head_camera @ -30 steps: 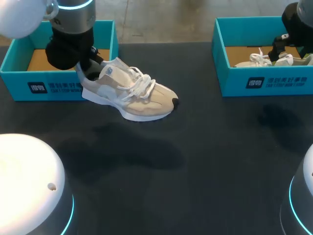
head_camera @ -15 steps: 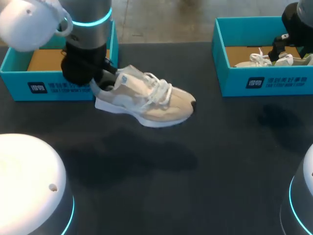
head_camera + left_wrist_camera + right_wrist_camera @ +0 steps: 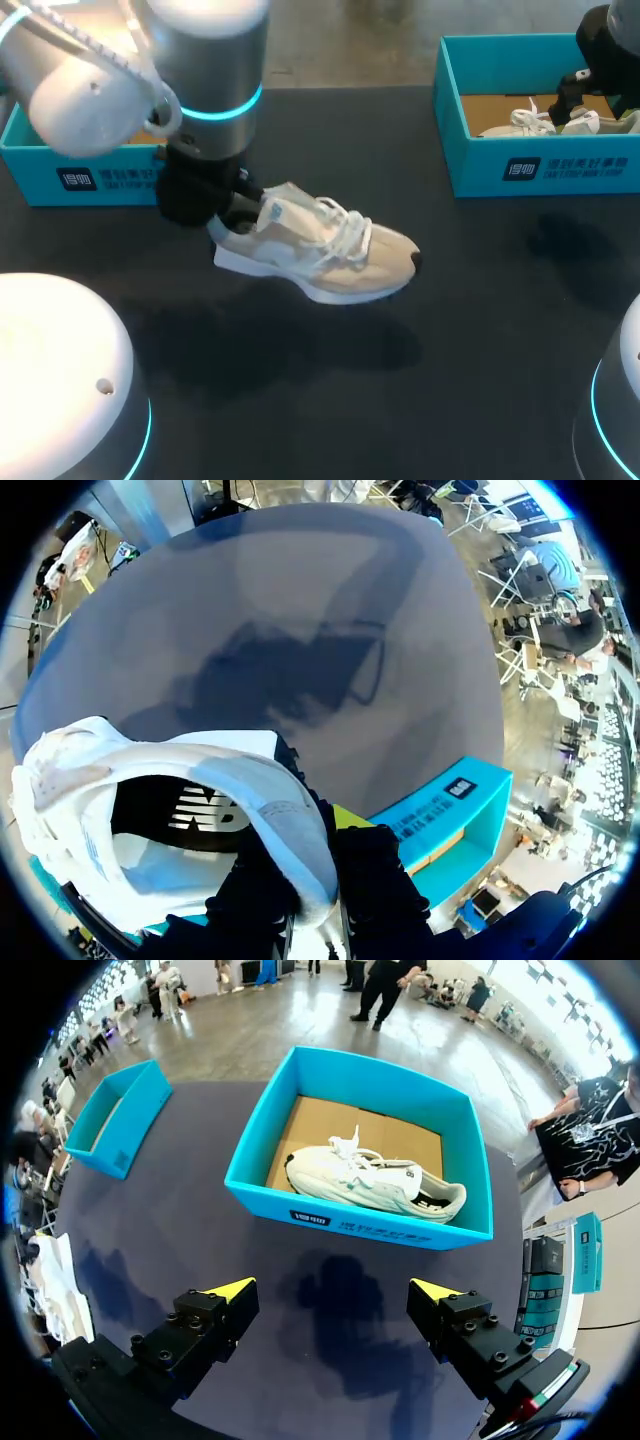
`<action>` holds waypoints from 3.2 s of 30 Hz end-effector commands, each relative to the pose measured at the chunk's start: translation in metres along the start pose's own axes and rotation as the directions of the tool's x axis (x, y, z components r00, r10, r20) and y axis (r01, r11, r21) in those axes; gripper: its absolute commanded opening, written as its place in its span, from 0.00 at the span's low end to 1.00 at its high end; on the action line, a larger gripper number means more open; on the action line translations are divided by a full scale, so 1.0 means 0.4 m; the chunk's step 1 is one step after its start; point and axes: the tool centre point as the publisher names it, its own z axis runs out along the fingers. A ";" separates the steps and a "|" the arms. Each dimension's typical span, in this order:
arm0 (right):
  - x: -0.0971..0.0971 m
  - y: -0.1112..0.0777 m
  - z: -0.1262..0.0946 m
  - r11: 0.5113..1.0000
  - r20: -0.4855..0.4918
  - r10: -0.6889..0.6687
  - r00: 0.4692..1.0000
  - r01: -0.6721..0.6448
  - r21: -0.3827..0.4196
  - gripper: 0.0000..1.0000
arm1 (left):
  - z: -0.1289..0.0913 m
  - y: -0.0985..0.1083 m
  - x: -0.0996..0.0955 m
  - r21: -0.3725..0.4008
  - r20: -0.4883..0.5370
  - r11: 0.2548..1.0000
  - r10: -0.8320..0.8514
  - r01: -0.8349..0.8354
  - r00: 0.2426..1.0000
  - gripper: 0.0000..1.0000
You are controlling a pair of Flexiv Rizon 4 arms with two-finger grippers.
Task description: Take the shoe out of the shoebox, open the shoe tongue, remove and reinsert the insole, then place the shoe into the shoebox
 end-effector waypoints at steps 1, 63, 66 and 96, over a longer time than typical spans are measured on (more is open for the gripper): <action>-0.001 -0.001 0.001 1.000 -0.002 -0.001 1.000 0.001 -0.001 1.00 | 0.045 -0.014 -0.036 -0.018 -0.011 1.000 -0.004 0.004 1.000 0.00; -0.001 -0.001 0.001 1.000 -0.002 -0.001 1.000 0.001 -0.001 1.00 | 0.235 -0.050 -0.126 0.105 0.008 0.990 -0.093 0.092 0.996 1.00; -0.001 -0.001 0.001 1.000 -0.002 -0.001 1.000 0.001 -0.001 1.00 | 0.204 -0.051 -0.114 0.086 0.023 0.987 -0.139 0.136 0.990 1.00; -0.001 -0.001 0.001 1.000 -0.002 -0.001 1.000 0.001 -0.001 1.00 | 0.167 -0.136 0.097 0.411 0.250 0.647 -0.758 0.643 0.603 1.00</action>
